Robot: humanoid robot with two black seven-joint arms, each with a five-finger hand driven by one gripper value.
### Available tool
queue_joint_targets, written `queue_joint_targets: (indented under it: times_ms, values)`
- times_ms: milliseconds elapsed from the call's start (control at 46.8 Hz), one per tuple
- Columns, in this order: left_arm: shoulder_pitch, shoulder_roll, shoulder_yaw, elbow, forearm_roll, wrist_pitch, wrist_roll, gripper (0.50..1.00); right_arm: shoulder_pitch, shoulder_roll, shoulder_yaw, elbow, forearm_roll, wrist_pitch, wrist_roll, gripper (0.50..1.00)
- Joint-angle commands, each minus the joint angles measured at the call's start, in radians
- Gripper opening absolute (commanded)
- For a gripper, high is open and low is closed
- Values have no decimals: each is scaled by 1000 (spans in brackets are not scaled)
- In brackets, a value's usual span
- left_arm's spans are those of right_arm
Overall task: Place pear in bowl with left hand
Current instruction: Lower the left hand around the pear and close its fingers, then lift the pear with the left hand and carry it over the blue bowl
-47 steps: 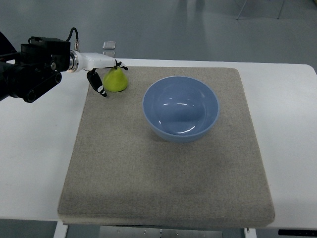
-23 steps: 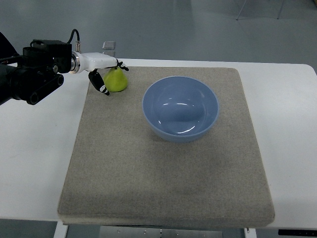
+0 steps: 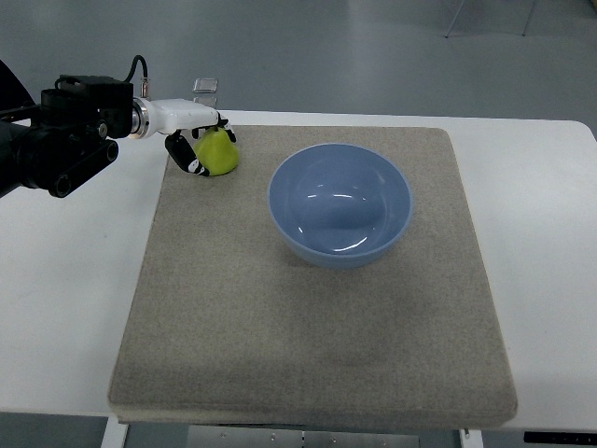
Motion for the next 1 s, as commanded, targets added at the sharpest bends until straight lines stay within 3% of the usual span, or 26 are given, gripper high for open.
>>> queue_joint_targets:
  times_ms: [0, 491, 983]
  values:
    - [1, 0, 0, 0, 0, -2, 0, 500, 0, 0, 0, -1, 0, 0, 0, 924]
    - [-19, -3, -15, -6, -74, -3, -2, 500, 0, 0, 0, 0, 0, 0, 0, 926]
    - [-128, 0, -97, -58, -97, -12, -5, 500, 0, 0, 0, 0, 0, 0, 0, 924]
